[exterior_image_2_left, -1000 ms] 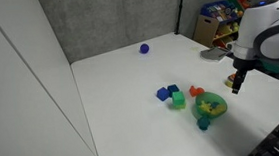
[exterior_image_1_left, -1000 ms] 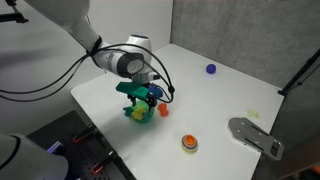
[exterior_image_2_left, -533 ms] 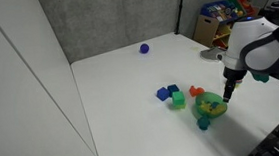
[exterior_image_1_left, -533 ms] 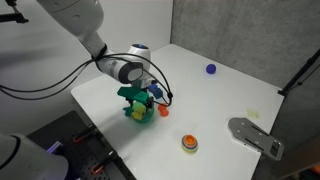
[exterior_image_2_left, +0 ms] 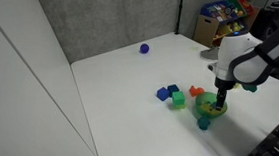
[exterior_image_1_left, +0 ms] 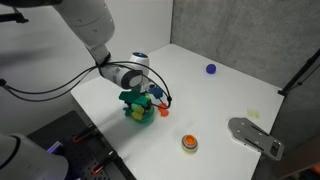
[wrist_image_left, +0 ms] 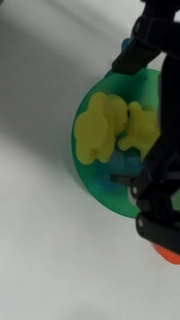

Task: Remove the yellow object from the bowl

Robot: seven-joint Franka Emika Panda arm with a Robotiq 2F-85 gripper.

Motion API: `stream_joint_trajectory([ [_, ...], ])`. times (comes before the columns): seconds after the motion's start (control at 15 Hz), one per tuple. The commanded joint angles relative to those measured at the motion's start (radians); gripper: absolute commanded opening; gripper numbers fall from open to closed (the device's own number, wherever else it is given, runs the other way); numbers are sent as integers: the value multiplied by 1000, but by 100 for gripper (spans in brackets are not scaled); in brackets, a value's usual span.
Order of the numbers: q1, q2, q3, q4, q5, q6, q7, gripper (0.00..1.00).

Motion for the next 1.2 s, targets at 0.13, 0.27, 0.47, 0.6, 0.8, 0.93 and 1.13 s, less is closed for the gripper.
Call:
stream_joint_trajectory([
  [0.13, -14, 79, 18, 46, -6, 51, -38, 100],
  [0.27, -11, 95, 13, 52, -13, 63, -35, 72],
  [0.47, 2, 96, 2, 58, -22, 53, -13, 60],
  [0.6, -1, 80, 8, 58, -11, 36, -8, 41],
  [0.8, -20, 42, 30, 58, 22, 3, -9, 19],
  [0.93, -33, 14, 46, 57, 47, -26, -19, 3],
  [1.13, -55, -34, 71, 57, 103, -76, -37, 0],
])
